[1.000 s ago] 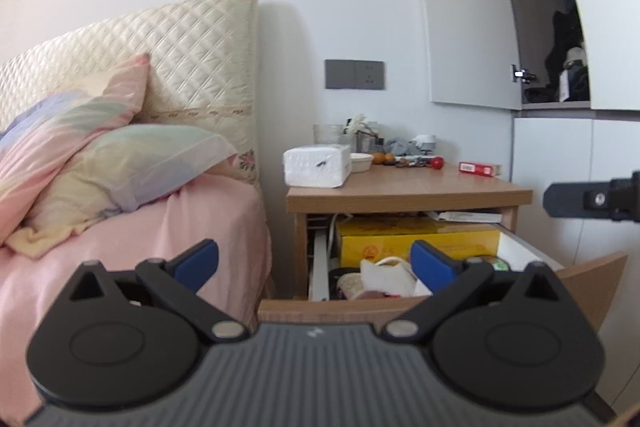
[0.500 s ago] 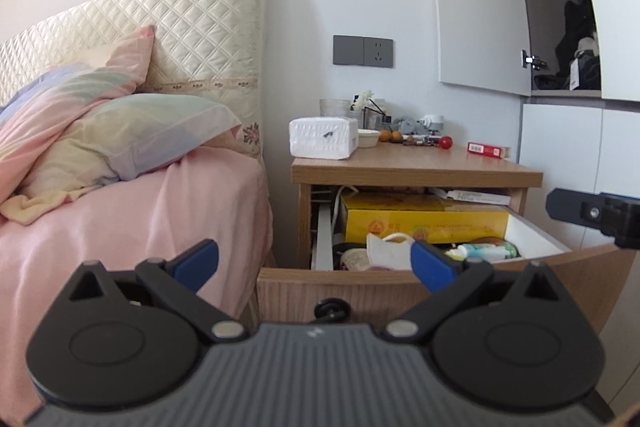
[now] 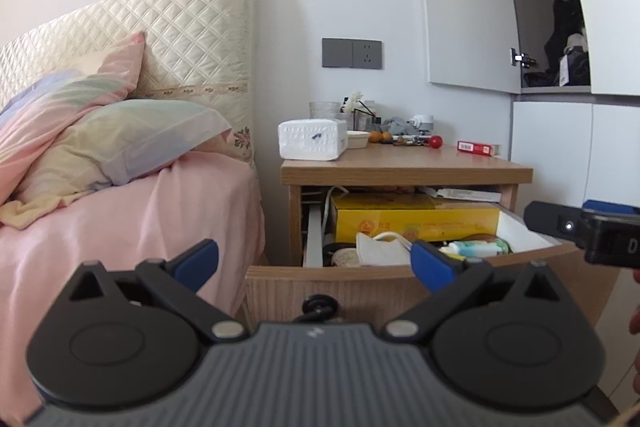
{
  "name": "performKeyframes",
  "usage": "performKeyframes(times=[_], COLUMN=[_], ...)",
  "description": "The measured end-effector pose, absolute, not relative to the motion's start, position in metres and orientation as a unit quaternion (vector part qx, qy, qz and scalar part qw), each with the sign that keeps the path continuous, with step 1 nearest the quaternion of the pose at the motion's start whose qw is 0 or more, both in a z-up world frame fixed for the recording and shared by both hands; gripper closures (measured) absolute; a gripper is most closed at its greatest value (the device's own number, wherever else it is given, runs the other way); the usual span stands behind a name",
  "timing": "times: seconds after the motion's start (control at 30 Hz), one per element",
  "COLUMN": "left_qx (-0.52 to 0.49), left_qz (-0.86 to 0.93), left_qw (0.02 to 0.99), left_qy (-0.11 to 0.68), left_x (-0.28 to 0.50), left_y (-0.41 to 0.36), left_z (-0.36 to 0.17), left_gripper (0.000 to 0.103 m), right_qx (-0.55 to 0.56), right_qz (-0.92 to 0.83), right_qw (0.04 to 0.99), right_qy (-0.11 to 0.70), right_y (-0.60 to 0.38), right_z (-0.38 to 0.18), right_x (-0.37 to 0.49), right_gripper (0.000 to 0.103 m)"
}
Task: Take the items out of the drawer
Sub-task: 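Release the drawer knob with the left gripper and back away, then reach the right gripper into the drawer and grasp the white-yellow medicine box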
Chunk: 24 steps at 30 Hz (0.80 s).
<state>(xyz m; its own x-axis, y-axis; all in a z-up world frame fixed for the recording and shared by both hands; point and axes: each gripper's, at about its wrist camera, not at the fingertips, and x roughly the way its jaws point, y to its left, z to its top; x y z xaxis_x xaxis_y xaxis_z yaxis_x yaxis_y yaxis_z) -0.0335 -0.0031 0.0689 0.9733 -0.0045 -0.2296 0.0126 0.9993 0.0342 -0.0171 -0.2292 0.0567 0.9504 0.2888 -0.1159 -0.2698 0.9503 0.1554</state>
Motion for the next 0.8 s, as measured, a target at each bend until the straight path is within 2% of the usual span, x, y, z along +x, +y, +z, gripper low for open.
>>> performKeyframes(times=[0.3, 0.6, 0.8], left_qx=[0.017, 0.004, -0.006], left_qz=[-0.003, -0.012, -0.026], left_qw=[0.993, 0.994, 0.994], left_qy=[0.113, 0.105, 0.104], left_x=[-0.033, -0.038, -0.04], left_y=[-0.002, 0.002, 0.004], left_z=[0.069, 0.072, 0.073], left_gripper=[0.0, 0.0, 0.0], right_qx=[0.071, 0.055, 0.004], right_qz=[0.146, 0.206, 0.25], right_qw=[0.984, 0.971, 0.947], right_qy=[0.074, 0.11, 0.201], right_y=[-0.232, -0.24, -0.225], right_z=[0.051, 0.075, 0.075], right_x=[-0.015, 0.013, 0.06], right_gripper=[0.0, 0.0, 0.0])
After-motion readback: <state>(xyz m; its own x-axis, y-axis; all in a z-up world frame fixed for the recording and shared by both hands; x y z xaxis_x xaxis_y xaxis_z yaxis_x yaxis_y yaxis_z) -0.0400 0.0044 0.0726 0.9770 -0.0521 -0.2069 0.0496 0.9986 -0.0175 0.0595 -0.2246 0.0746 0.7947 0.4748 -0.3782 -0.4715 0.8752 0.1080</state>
